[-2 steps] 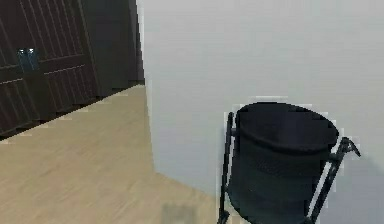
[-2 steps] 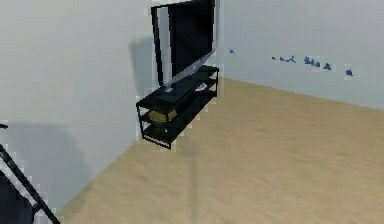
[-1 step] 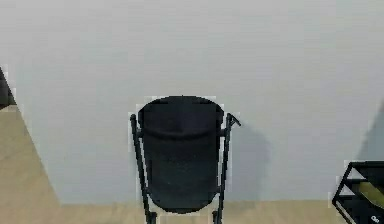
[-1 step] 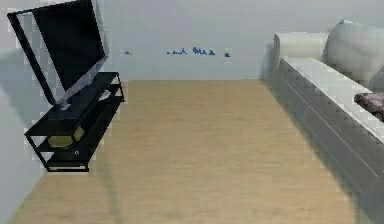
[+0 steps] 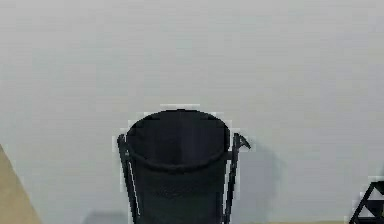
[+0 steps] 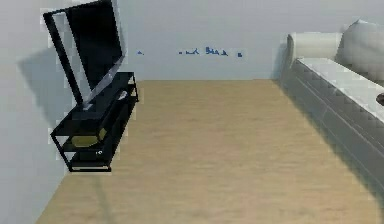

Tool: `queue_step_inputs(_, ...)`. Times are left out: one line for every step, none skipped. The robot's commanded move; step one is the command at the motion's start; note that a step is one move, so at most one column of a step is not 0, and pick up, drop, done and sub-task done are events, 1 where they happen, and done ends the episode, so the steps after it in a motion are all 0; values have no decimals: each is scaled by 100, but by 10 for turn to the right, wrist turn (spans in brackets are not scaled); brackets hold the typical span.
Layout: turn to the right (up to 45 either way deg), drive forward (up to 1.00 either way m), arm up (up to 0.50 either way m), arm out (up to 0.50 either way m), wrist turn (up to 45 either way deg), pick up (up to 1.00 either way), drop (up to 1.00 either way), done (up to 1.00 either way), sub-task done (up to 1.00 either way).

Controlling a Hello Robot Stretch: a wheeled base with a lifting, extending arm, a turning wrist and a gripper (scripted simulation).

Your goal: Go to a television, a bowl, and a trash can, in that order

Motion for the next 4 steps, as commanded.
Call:
queue_step_inputs(450,0,0,0,0,0,0,0,0)
queue_step_inputs(450,0,0,0,0,0,0,0,0)
queue_step_inputs(390,0,0,0,0,0,0,0,0)
queue_step_inputs(0,25,0,0,0,0,0,0,0)
